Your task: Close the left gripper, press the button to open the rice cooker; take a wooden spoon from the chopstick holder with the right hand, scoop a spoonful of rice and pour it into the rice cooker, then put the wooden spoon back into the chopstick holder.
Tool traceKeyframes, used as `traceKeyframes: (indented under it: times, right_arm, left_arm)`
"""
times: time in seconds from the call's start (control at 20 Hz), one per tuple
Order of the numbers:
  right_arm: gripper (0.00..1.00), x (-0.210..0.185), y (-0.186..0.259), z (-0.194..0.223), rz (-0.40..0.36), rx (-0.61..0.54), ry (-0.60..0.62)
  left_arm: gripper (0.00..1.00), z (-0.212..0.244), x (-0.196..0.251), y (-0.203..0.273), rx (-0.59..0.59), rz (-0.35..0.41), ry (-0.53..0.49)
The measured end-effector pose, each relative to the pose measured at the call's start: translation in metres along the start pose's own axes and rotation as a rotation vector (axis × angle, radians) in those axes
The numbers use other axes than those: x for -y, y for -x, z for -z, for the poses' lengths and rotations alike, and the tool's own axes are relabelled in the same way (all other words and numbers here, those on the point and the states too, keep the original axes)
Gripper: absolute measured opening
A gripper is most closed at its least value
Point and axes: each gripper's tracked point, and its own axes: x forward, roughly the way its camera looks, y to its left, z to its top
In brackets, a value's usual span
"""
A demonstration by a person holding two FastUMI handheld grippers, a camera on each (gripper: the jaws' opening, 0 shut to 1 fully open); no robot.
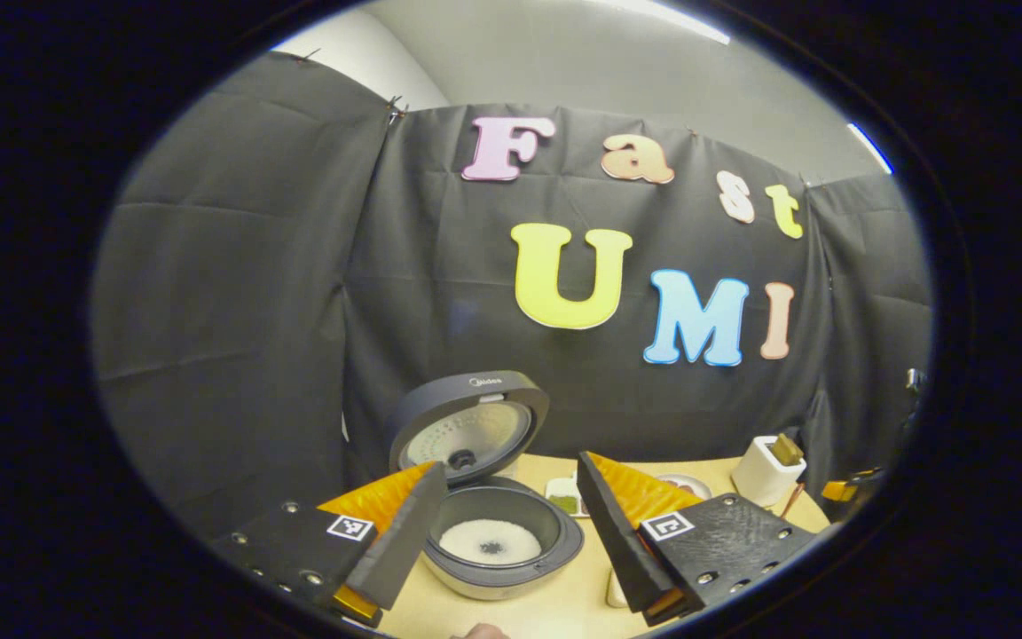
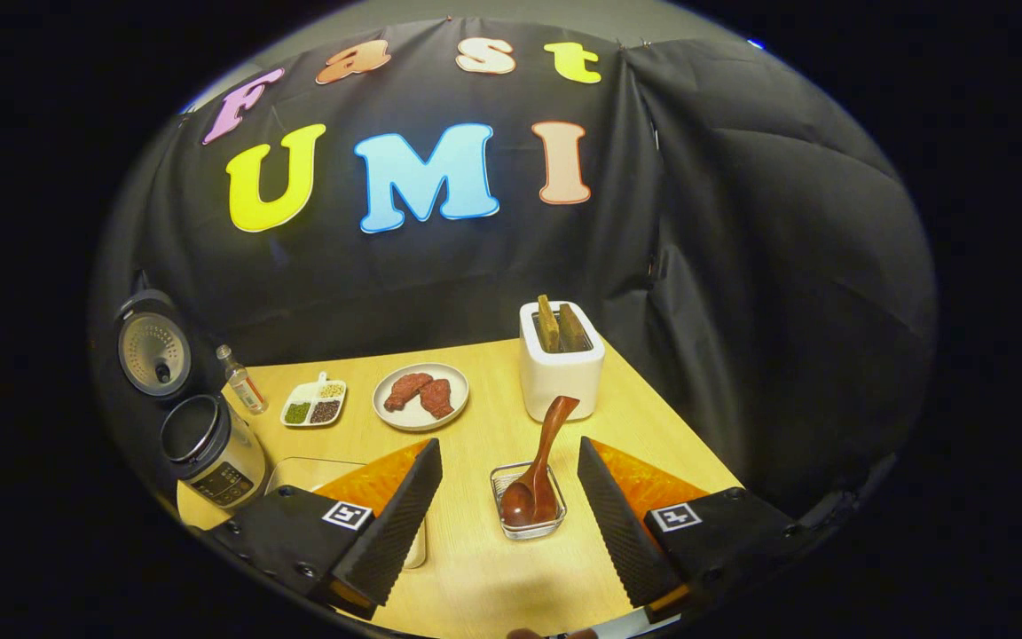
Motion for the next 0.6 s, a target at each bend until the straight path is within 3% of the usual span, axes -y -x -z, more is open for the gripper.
traceKeyframes:
  times: [0.25, 0.35, 0.45, 0.5, 0.6]
  right_arm:
    - [0.98, 0.018, -0.054, 0.008, -0.047, -0.107, -0.016]
    - [0.98, 0.022, -0.071, 0.014, -0.063, -0.147, -0.032]
    - [0.96, 0.031, -0.090, 0.019, -0.059, -0.174, -0.015]
    - [0.93, 0.033, -0.098, 0.026, -0.066, -0.192, -0.008]
    - [0.97, 0.031, -0.114, 0.036, -0.095, -0.239, -0.020]
  left_arm:
    - [0.91, 0.013, 0.025, 0.015, 0.004, -0.036, 0.010]
    - [0.96, 0.028, 0.036, 0.017, -0.039, -0.055, 0.005]
    - [0.91, 0.031, 0.051, 0.022, -0.045, -0.051, 0.009]
    - [0.93, 0.035, 0.057, 0.024, -0.048, -0.051, 0.009]
    - [0.92, 0.040, 0.064, 0.030, -0.059, -0.065, -0.005]
